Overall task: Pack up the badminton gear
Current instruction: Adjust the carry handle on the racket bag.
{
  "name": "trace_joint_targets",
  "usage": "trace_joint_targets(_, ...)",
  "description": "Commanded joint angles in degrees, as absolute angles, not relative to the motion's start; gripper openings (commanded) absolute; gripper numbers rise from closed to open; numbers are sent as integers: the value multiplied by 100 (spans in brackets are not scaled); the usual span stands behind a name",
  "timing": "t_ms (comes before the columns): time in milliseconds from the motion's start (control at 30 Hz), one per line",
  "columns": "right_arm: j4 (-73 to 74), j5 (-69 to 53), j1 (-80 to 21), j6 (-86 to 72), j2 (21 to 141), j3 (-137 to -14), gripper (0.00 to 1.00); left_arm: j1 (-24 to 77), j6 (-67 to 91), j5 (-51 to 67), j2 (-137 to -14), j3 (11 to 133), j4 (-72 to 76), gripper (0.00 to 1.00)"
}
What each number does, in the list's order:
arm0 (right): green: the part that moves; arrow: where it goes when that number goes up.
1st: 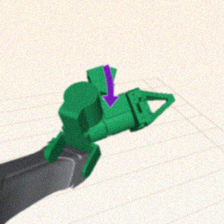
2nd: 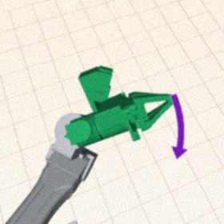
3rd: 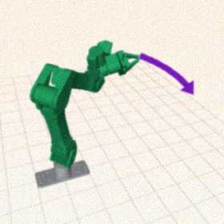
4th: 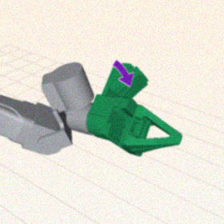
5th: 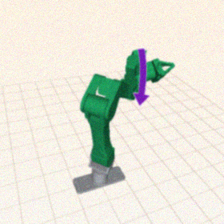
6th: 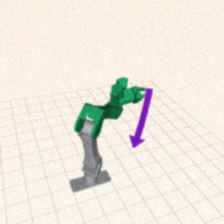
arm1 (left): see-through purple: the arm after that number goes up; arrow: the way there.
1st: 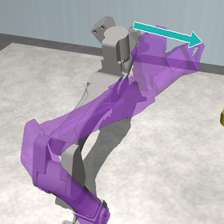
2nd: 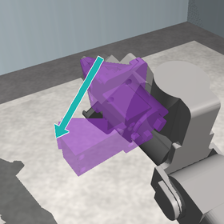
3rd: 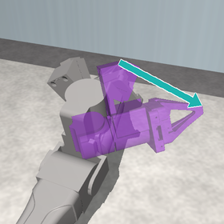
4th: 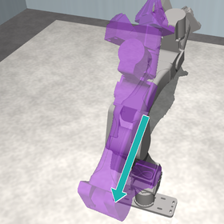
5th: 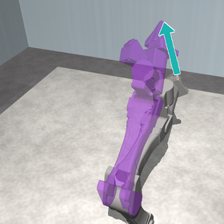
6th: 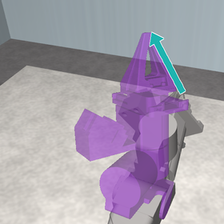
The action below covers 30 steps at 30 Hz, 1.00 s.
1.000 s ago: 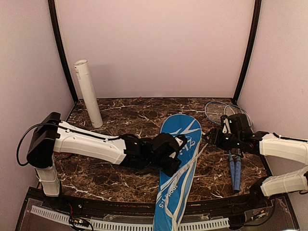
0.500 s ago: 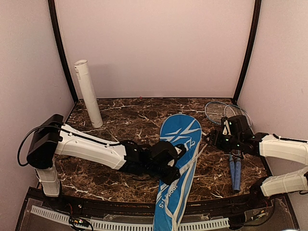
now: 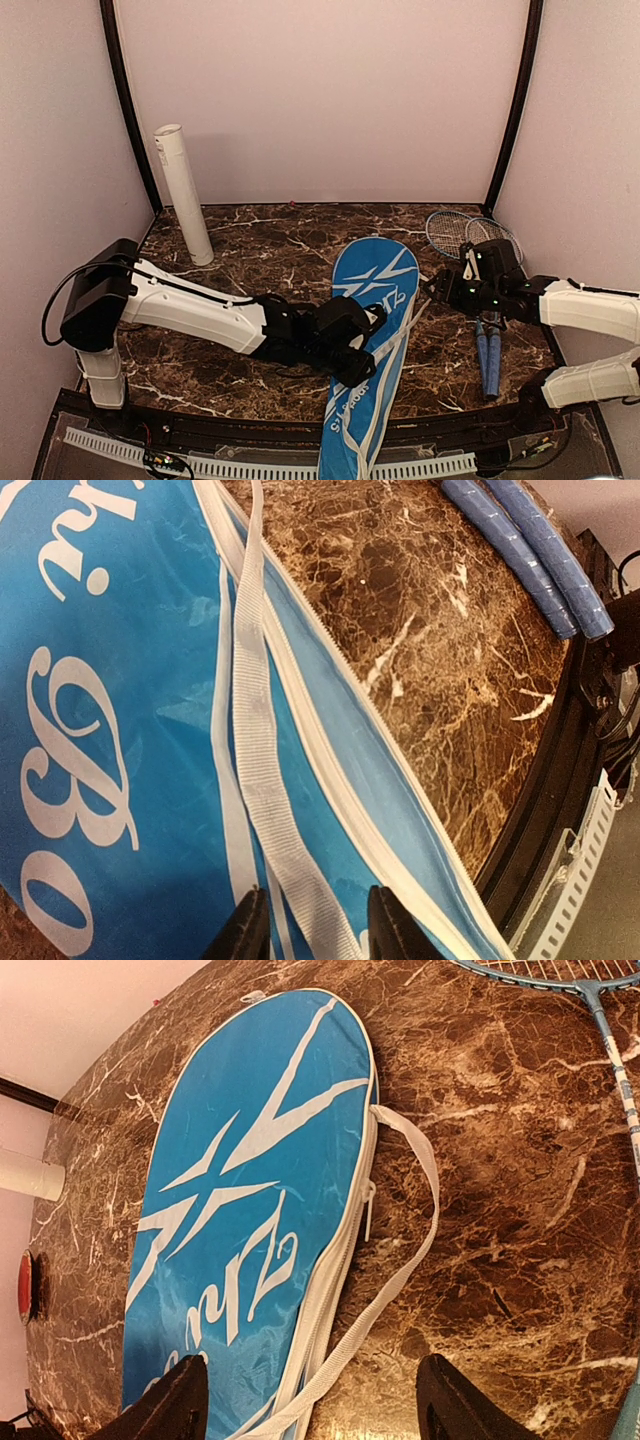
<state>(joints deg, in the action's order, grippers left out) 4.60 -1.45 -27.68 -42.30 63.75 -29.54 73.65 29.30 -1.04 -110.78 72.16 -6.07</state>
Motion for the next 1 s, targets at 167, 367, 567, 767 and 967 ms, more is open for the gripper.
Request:
trace_joint_targets(167,348,-79,-2742,-4247,6293,-2869,72,7387,2923,-159,-11287,7388,-825,34)
trace_joint_targets(367,347,-71,-2742,-4245,6290,-2876,72,7386,2883,-30,-11307,7404,-720,20)
trace_joint_targets(567,351,-75,-2742,-4236,6297,-2890,72,7389,2919,-28,-11196,7391,-677,3)
trace_joint_targets(767,375,-28,-2742,-4210,6309,-2910,72,7386,3070,-214,-10865,7252,-501,0)
trace_joint_targets(967,368,-26,-2744,-4199,6318,-2942,72,7377,3185,-529,-10623,7060,-509,0)
